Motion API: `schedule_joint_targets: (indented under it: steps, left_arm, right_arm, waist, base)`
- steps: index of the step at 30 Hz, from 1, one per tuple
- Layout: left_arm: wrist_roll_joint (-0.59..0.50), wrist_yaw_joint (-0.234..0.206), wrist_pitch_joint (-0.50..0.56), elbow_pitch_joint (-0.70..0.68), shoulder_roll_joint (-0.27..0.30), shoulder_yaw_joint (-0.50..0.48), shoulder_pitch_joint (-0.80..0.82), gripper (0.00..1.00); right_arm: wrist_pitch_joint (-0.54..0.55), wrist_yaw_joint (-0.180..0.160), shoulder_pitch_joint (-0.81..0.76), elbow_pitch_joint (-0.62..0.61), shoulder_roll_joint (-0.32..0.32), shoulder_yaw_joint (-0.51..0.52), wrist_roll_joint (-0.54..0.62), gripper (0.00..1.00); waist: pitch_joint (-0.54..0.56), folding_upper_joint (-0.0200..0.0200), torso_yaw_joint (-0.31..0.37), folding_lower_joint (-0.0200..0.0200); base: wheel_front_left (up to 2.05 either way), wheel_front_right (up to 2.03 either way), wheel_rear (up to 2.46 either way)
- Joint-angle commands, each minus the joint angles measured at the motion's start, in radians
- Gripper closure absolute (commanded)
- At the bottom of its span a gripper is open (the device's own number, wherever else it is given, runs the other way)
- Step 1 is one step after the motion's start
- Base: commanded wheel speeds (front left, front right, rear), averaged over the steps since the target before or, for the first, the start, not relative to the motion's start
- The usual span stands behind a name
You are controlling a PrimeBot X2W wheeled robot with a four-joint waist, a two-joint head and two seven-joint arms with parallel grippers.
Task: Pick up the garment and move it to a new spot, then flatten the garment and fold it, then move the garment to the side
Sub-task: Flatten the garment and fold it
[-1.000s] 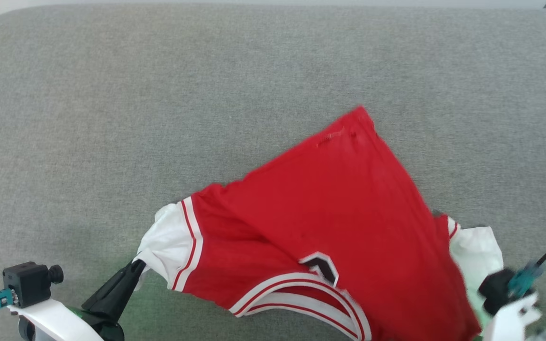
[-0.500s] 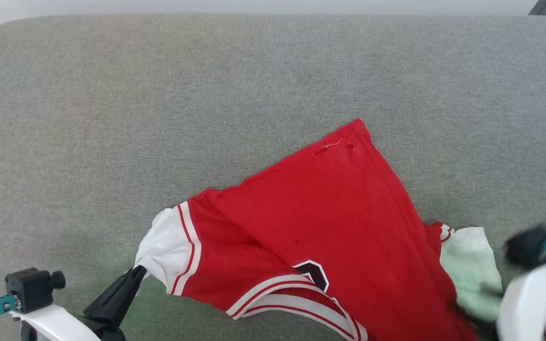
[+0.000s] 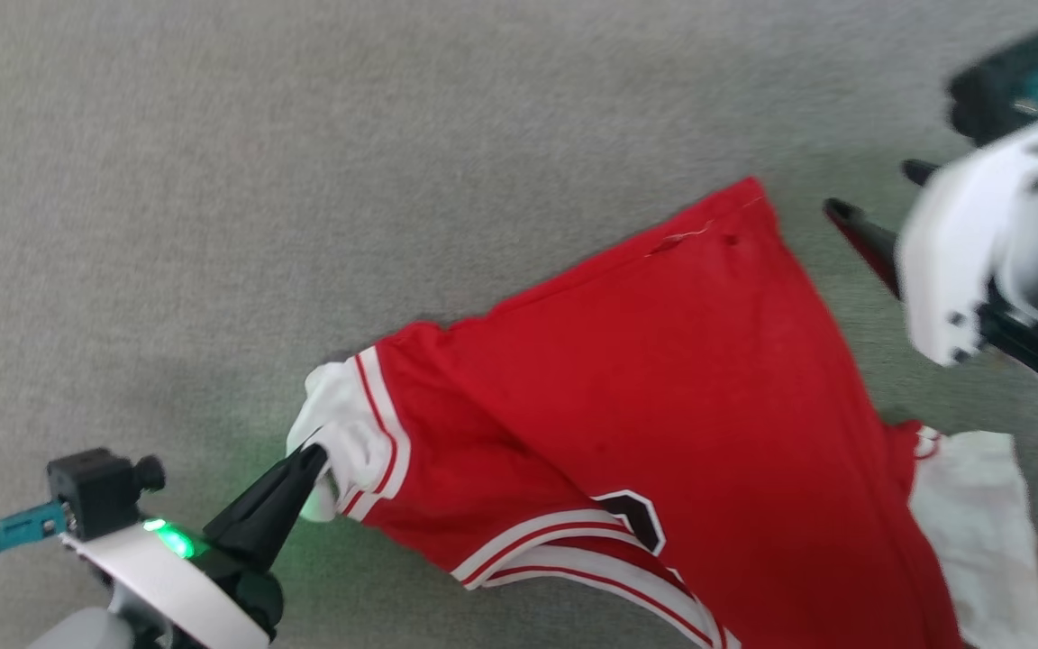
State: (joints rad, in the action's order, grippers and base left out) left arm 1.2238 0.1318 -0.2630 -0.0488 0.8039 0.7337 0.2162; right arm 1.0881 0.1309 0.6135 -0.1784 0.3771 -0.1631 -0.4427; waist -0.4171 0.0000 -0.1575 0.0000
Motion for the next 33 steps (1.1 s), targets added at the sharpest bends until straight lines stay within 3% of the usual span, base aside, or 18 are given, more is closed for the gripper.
schedule_joint_targets:
  steps: [1,6,13,14,15,16,21,25,33]
  left_arm:
    - [-0.010,-0.002,-0.002,-0.009,-0.007,0.005,0.024,1.00]
    - [-0.020,-0.002,-0.002,-0.019,-0.016,0.030,0.063,1.00]
    - [-0.022,-0.002,-0.002,-0.024,-0.033,0.045,0.088,1.00]
    - [-0.021,-0.002,-0.002,-0.023,-0.033,0.047,0.090,1.00]
    - [-0.019,-0.002,-0.002,-0.020,-0.034,0.049,0.092,1.00]
    - [-0.015,-0.002,-0.002,-0.016,-0.035,0.052,0.094,1.00]
    - [0.011,-0.002,-0.002,0.003,-0.026,0.076,0.136,1.00]
    - [0.041,-0.002,-0.002,0.050,0.003,0.057,0.202,1.00]
    - [0.123,-0.002,-0.002,0.192,0.077,0.009,0.474,1.00]
  right_arm:
    - [-0.001,0.000,0.030,0.047,-0.003,-0.032,0.010,0.00]
    - [0.028,0.000,0.115,0.236,-0.021,-0.148,0.021,0.00]
    - [0.040,0.000,0.120,0.404,-0.028,-0.252,-0.012,0.00]
    - [0.048,0.000,0.116,0.420,-0.027,-0.263,-0.021,0.53]
    - [0.048,0.000,0.115,0.431,-0.027,-0.269,-0.027,0.72]
    - [0.039,0.000,0.114,0.442,-0.029,-0.266,-0.034,1.00]
    - [-0.078,0.000,0.151,0.458,-0.038,-0.224,-0.042,1.00]
    - [-0.184,-0.002,0.207,0.507,-0.049,-0.114,-0.004,1.00]
    - [-0.392,-0.001,0.380,0.554,-0.172,0.126,0.176,1.00]
  waist:
    - [-0.040,0.0000,-0.034,0.0000]
    - [-0.076,0.0000,-0.060,0.0000]
    - [-0.090,0.0000,-0.077,0.0000]
    - [-0.089,0.0000,-0.077,0.0000]
    - [-0.086,0.0000,-0.077,0.0000]
    - [-0.082,0.0000,-0.076,0.0000]
    - [-0.045,0.0000,-0.064,0.0000]
    - [-0.012,0.0000,-0.043,0.0000]
    - [-0.047,0.0000,0.044,0.0000]
  base:
    - [0.00,0.00,0.00]
    - [0.00,0.00,0.00]
    - [0.00,0.00,0.00]
    - [0.00,0.00,0.00]
    - [0.00,0.00,0.00]
    - [0.00,0.00,0.00]
    - [0.00,0.00,0.00]
    - [0.00,0.00,0.00]
    - [0.00,0.00,0.00]
